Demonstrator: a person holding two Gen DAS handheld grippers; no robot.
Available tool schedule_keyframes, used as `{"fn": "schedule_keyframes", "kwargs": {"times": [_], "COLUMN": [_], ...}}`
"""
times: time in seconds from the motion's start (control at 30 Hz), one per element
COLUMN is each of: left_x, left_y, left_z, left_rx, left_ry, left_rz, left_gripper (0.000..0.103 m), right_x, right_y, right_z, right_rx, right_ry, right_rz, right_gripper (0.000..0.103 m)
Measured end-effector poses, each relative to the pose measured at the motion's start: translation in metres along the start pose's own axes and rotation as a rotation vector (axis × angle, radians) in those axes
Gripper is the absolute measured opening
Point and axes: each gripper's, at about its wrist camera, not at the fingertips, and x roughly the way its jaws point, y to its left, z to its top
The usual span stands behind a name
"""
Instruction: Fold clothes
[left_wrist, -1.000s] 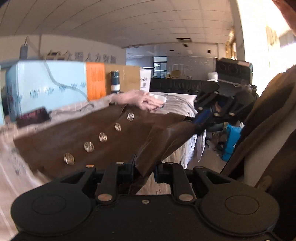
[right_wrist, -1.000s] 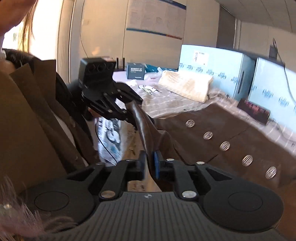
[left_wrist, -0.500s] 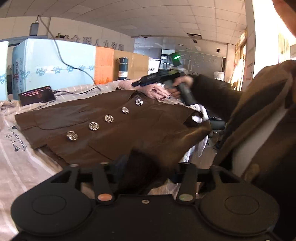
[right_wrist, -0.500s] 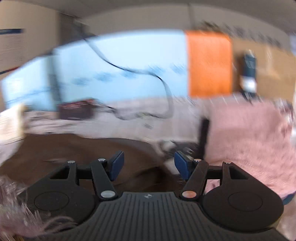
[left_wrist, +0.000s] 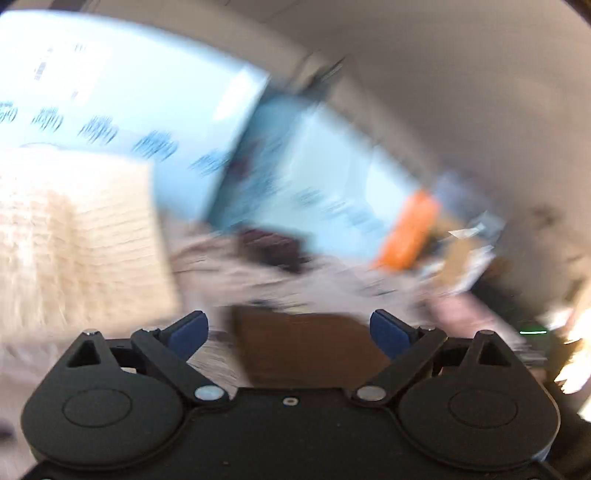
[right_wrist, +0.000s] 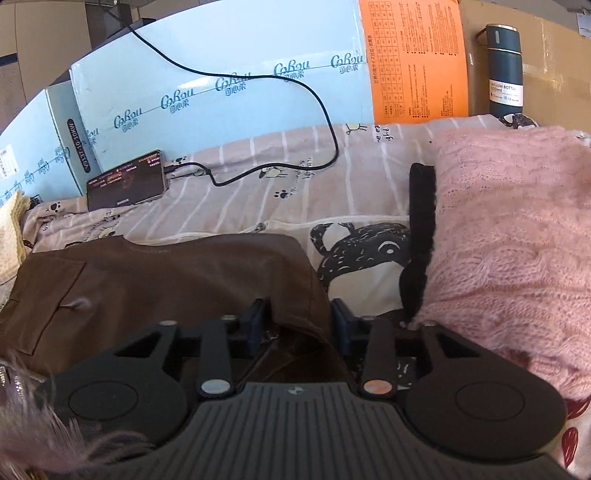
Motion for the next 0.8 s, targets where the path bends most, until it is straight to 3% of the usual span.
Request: {"fn": "schedule_keyframes", "kwargs": {"times": [0.17, 0.23, 0.3, 0.33, 0.37, 0.47, 0.67, 0.73, 0.8], "left_x": [0.083, 0.095, 0.101, 0.1, 0.098, 0.087, 0.085, 0.093, 0.108], "left_y": [-0.009, -0.02, -0.032, -0.038, -0.042, -0.052, -0.059, -0.057, -0.051], "left_z": [0.004, -0.003, -0.012, -0.017, -0.02, -0.018, 0.01, 0.022, 0.027], "left_rx": [0.169, 0.235, 0.317, 0.373, 0.404, 0.407, 0.385, 0.371, 0.324], "left_ry": [0.185, 0.223, 0.243, 0.24, 0.239, 0.195, 0.06, 0.061, 0.12], "left_rz": [0.09, 0.061, 0.04, 0.047, 0.023, -0.006, 0.077, 0.1, 0.115], "left_gripper": [0.093, 0.088, 0.074, 0.062, 0.04, 0.014, 0.013, 0.013, 0.018], "right_x": [-0.003, -0.005, -0.009, -0.011, -0.013, -0.014, -0.005, 0.002, 0.019], "right_y": [0.008, 0.011, 0.015, 0.017, 0.019, 0.024, 0.033, 0.034, 0.03], "right_z": [-0.001, -0.001, 0.0, 0.001, 0.003, 0.013, 0.047, 0.059, 0.068], "right_rx": [-0.035, -0.045, -0.071, -0.084, -0.094, -0.102, -0.087, -0.096, -0.096], "right_ry": [-0.01, -0.018, -0.037, -0.045, -0.053, -0.084, -0.145, -0.159, -0.085], "right_rz": [-0.021, -0.028, -0.039, -0.048, -0.053, -0.061, -0.035, -0.05, -0.054], "right_gripper": [0.023, 0.022, 0.021, 0.021, 0.02, 0.019, 0.017, 0.017, 0.018]}}
